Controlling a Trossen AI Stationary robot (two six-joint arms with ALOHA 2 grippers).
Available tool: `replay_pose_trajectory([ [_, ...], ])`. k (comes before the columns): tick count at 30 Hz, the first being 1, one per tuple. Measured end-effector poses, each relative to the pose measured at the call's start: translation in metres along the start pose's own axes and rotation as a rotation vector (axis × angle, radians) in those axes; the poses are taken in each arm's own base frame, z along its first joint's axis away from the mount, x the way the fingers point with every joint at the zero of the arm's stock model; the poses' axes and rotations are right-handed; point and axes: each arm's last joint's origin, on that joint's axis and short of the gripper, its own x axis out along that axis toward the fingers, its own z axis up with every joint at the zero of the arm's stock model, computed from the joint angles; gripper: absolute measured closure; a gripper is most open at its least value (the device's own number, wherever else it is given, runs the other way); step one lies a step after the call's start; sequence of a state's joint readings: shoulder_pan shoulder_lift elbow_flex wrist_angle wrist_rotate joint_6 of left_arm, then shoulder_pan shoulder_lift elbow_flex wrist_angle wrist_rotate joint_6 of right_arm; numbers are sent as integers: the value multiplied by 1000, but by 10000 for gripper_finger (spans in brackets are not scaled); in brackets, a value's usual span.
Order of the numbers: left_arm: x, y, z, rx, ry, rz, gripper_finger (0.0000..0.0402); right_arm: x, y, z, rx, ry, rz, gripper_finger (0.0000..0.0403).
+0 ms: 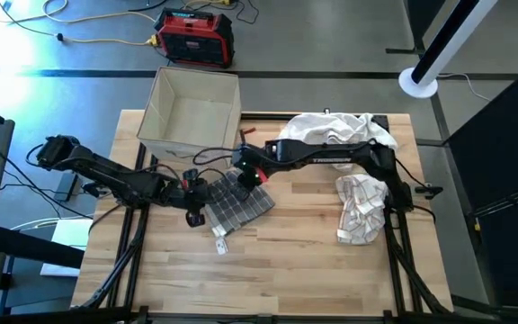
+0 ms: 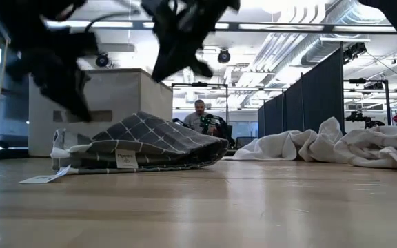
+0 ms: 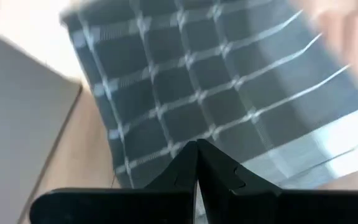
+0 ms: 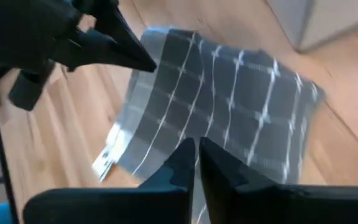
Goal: Fold towel
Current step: Fold the gray towel
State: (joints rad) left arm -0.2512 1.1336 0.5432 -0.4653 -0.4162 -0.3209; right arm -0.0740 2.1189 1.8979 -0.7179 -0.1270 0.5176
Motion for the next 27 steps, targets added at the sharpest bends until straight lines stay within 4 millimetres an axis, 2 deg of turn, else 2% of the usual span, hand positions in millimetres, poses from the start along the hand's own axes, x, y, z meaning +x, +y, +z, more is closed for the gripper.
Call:
replay_pose_trajectory([
  [3,11,6,-11,-64,7,31,401,20,-21,1,3,-59,87,398],
  [7,18,10,-18,-118,12,25,401,43,-56,-9,27,-103,126,401],
  [15,24,10,-25,-117,17,-18,401,69,-112,-45,75,-61,38,403],
  [19,29,10,-36,-182,37,-23,401,76,-124,-63,76,-35,-44,403],
  [21,30,11,-41,-205,53,-18,401,76,-124,-64,70,-45,-48,403],
  [24,30,10,-42,-220,68,-41,401,72,-119,-61,52,-33,0,403],
  [27,22,9,-28,-234,56,-89,401,50,-102,-47,22,-81,66,403],
])
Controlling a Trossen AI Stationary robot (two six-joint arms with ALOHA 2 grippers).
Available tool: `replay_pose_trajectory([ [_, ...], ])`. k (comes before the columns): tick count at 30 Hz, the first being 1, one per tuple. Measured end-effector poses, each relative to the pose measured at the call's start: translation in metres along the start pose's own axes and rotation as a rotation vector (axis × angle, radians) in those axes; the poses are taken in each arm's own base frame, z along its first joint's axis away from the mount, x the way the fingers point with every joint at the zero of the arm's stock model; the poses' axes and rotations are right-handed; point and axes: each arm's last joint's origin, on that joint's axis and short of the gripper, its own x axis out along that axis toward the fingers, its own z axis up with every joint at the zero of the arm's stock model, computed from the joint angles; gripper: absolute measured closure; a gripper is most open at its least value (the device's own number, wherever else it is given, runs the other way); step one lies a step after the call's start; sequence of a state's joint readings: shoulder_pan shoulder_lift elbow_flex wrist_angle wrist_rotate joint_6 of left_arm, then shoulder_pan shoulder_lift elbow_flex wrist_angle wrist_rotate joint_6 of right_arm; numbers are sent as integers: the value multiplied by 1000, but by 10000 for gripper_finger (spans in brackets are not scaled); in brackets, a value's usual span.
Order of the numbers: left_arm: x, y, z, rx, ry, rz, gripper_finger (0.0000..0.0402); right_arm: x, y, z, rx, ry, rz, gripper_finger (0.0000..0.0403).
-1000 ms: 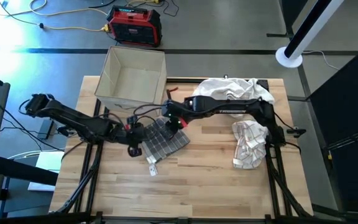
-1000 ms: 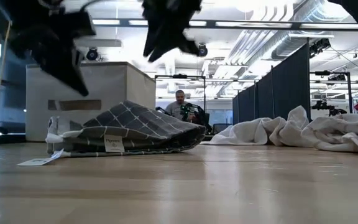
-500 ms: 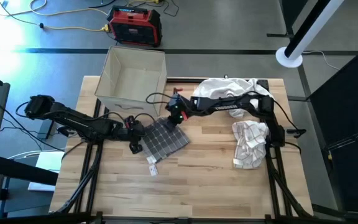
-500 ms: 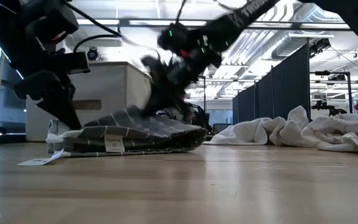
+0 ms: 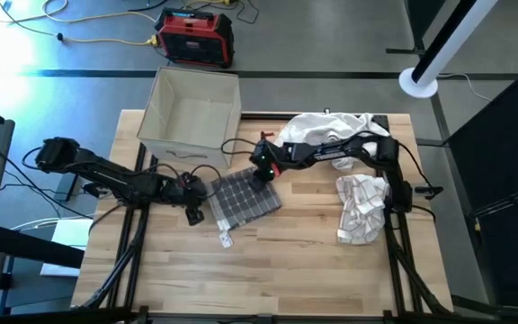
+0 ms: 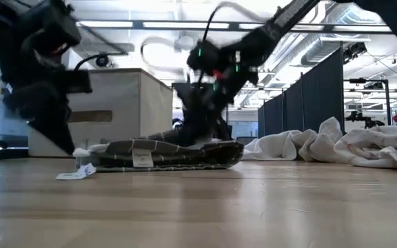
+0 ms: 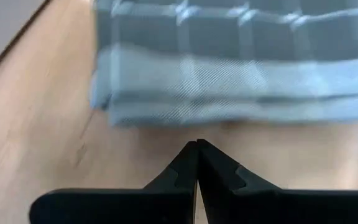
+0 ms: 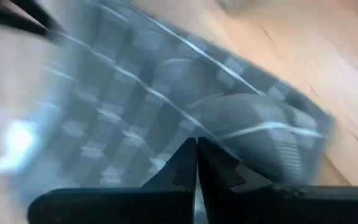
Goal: Fold towel
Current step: Fold the gray towel
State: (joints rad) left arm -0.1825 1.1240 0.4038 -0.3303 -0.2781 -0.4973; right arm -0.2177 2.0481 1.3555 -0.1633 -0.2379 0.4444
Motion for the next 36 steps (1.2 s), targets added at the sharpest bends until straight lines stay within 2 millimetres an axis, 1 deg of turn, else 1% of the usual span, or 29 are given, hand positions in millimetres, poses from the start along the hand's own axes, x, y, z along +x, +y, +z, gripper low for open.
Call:
replay_pose_trajectory([
  [2,-9,-5,14,-6,-30,-11,401,-18,13,11,-19,-45,26,403],
  [4,-16,-9,27,8,-82,-10,401,-30,19,16,-48,-67,32,403],
  [7,-18,-12,39,78,-177,-28,401,-35,18,18,-91,-80,14,403],
  [9,-12,-10,40,126,-192,-24,401,-35,14,20,-96,-89,-5,403],
  [11,-3,-4,35,140,-157,-8,401,-30,9,19,-91,-81,-19,403],
  [15,14,6,26,87,-79,24,401,-10,-6,10,-86,-33,-84,403],
  [18,25,12,17,71,-28,49,401,-2,-15,9,-95,-47,-151,403],
  [20,31,14,13,65,-4,39,401,4,-27,8,-84,-46,-210,403],
  [22,36,13,12,61,8,18,402,7,-38,8,-69,-43,-252,403],
  [26,42,12,9,64,40,-3,402,6,-54,13,-9,-65,-272,403],
  [29,41,12,11,64,41,-10,402,5,-59,13,18,-47,-275,403],
  [31,35,11,16,61,41,-16,402,-3,-56,15,13,-28,-263,403],
  [34,22,12,25,66,81,1,402,-29,-41,24,-5,-29,-265,403],
  [36,9,10,37,63,63,7,402,-47,-29,25,18,-23,-260,403],
])
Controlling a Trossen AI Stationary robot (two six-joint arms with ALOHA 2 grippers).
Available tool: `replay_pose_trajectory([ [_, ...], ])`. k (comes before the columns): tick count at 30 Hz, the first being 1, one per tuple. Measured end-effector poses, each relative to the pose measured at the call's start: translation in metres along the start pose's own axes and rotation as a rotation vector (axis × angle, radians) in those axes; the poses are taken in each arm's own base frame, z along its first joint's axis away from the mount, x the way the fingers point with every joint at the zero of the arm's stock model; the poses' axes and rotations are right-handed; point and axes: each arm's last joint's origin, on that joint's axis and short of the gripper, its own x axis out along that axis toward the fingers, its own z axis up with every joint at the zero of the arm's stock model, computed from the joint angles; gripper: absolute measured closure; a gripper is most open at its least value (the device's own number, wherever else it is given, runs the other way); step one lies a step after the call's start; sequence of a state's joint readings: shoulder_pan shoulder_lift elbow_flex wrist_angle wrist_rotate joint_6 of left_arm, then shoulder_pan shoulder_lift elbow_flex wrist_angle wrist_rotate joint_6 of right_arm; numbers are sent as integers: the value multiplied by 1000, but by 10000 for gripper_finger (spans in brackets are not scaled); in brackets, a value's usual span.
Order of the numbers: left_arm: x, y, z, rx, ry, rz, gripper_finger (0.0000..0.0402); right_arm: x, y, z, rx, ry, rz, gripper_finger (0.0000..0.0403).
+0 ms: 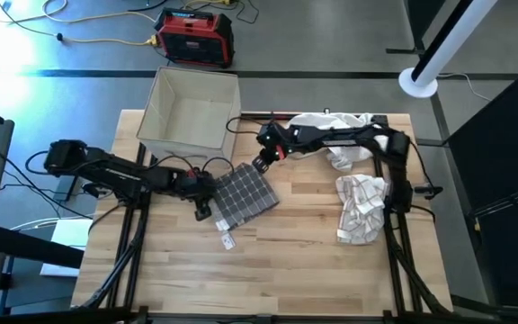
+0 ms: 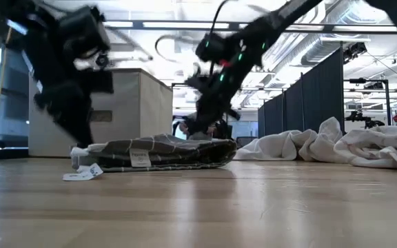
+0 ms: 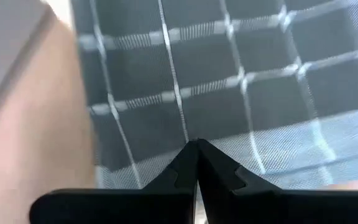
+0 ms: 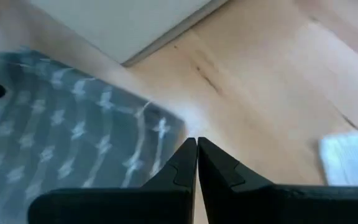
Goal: Fold towel
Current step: Fold the gray towel
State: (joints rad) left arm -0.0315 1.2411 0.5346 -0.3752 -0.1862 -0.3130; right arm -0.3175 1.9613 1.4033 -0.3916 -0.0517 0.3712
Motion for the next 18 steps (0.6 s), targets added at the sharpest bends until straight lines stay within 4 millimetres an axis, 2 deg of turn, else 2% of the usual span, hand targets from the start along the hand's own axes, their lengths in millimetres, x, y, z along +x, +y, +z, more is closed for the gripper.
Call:
replay_pose_trajectory([
  [3,-12,-2,9,-33,-27,-35,402,-23,15,-6,16,71,86,403],
  [6,-17,-10,19,-56,-114,-138,402,-28,32,-19,12,171,165,403],
  [9,-10,-19,20,-46,-194,-226,402,-13,43,-42,-9,218,208,403],
  [12,6,-26,16,-35,-223,-295,402,4,45,-65,17,235,219,403],
  [18,44,-32,-10,-67,-83,-316,402,21,36,-97,88,207,177,403],
])
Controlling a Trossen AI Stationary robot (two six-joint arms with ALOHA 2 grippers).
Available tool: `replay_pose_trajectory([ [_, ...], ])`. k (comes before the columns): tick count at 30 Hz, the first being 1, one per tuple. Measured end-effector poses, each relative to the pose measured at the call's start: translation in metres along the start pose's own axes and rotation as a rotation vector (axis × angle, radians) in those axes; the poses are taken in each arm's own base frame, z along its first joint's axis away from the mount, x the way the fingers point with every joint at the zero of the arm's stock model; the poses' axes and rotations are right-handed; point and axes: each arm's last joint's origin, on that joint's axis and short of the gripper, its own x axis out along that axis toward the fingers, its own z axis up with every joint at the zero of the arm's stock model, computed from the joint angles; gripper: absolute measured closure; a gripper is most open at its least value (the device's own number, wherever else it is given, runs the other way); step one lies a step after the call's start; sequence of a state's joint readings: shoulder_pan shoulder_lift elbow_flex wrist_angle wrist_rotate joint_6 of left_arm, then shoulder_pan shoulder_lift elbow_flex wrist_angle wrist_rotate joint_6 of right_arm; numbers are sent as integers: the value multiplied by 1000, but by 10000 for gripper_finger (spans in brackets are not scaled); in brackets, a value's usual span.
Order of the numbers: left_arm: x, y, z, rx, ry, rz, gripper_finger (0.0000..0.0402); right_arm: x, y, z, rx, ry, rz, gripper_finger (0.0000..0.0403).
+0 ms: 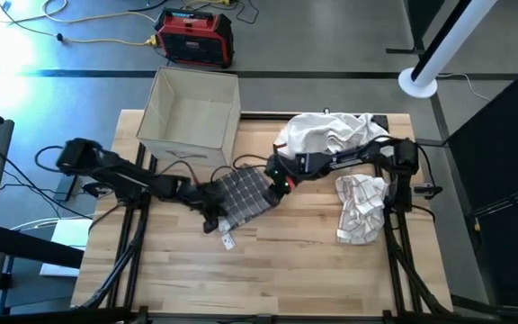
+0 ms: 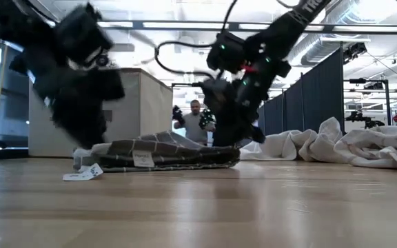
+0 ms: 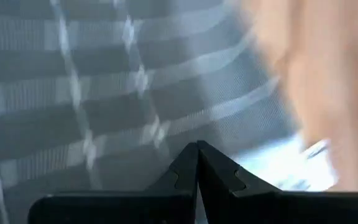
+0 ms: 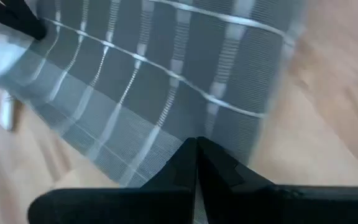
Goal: Fold towel
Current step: Fold the gray towel, then move the gray towel near the bin
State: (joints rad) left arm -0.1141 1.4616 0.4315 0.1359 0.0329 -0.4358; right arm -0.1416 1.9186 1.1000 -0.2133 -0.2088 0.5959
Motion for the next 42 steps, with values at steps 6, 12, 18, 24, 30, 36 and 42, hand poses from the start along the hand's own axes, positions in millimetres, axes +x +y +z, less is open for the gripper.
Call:
replay_pose_trajectory([
  [6,5,0,-5,-34,81,-88,402,-5,-1,-4,20,-7,-10,403],
  [12,-29,-13,22,-75,2,-115,402,-66,34,9,-95,-126,69,403],
  [18,-54,-19,48,51,-188,21,402,-129,49,0,-169,-207,106,403],
  [24,-28,-7,59,156,-262,62,402,-157,55,-7,-305,-303,50,403],
  [30,12,6,37,102,-42,102,402,-159,54,-8,-352,-301,31,403],
  [36,-1,-7,9,147,254,67,402,-157,52,-14,-372,-240,0,403],
  [42,-44,-15,-14,291,462,42,402,-156,52,-17,-405,-225,-13,403],
])
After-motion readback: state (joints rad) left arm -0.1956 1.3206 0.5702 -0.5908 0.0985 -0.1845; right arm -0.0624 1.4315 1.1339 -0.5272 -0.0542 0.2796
